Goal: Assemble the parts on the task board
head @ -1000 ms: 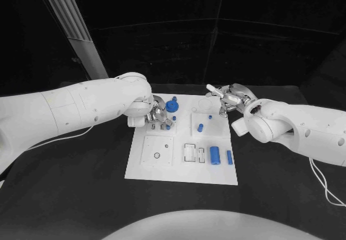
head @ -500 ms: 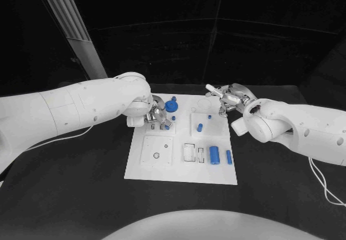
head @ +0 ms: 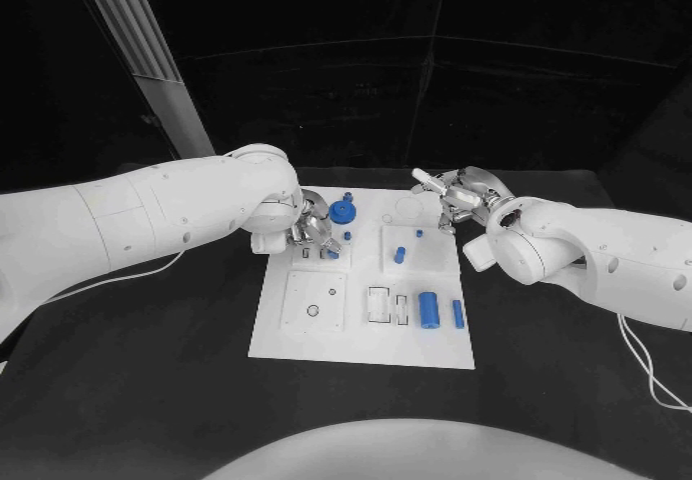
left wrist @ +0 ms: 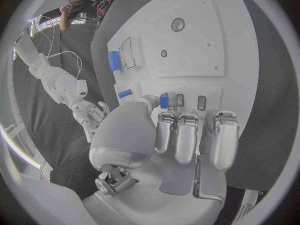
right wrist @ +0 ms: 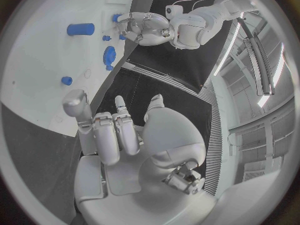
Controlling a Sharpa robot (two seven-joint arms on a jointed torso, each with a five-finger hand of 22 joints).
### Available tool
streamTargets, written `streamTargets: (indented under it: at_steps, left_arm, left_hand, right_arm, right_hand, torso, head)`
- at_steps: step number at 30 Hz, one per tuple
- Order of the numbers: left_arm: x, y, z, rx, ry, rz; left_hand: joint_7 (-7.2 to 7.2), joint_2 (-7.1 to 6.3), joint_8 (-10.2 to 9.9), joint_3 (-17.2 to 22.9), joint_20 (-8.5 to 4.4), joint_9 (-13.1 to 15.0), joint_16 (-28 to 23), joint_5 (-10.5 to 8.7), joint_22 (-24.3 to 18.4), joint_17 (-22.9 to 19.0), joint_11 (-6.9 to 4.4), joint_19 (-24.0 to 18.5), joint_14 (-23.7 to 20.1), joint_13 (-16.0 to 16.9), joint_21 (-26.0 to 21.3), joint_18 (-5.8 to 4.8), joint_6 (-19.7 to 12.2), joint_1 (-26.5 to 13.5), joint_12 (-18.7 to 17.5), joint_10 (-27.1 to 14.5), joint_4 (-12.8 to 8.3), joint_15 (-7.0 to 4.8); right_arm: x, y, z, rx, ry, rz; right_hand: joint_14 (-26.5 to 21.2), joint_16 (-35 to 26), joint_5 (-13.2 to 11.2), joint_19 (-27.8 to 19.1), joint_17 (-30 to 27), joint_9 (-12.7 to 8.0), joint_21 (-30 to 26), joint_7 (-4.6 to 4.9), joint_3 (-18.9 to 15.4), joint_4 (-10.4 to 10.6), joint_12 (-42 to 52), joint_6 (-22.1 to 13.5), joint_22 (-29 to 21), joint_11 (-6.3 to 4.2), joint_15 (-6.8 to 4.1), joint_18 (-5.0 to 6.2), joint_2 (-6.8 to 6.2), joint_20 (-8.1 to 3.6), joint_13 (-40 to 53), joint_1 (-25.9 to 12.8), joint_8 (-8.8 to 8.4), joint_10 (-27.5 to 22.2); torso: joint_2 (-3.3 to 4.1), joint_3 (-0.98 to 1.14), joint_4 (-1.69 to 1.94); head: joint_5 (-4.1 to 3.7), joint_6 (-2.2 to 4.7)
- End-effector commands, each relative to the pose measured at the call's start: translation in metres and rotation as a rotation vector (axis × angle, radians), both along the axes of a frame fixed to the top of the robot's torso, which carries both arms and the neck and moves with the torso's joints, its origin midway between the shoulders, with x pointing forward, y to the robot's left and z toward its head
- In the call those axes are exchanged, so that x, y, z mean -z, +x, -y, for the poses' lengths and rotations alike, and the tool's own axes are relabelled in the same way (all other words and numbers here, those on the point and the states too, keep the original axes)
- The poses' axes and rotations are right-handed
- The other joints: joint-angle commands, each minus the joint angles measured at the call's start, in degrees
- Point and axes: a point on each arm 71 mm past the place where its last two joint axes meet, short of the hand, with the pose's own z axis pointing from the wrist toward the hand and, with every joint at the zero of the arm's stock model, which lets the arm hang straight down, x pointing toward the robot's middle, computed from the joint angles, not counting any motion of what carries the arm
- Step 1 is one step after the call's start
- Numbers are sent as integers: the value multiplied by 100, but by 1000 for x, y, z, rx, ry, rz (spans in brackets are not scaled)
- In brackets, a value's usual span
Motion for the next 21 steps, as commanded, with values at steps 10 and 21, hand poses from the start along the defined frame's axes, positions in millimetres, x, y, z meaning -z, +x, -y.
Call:
streamTargets:
  at_steps: [10,21]
  left_arm:
    - [-10,0,-15,1,-51,32]
    - [-22,1,-30,-2,-46,40]
  left_hand:
    - [-67,-133,-31,90,-56,72,17,-45,1509,1509,-12,603,594,1497,22,-38,161,-45,14,596,-29,-57]
    - [-136,-206,-52,126,-102,216,17,-838,1509,1509,-69,603,594,1497,22,-38,358,-16,14,596,-131,-121]
  right_arm:
    - [4,0,4,11,-8,-3]
    - [6,1,6,20,-12,-6]
  right_hand:
    - [605,14,-8,22,1510,11,-16,174,-32,2,15,-41,449,-25,-19,18,14,-6,1493,86,42,597]
    - [605,14,-5,24,1510,14,-21,171,-33,-2,15,-46,449,-27,-20,18,23,-8,1493,120,72,597]
  torso:
    - [-13,4,7]
    - [2,0,0]
  head:
    - [13,-12]
    - [34,-27]
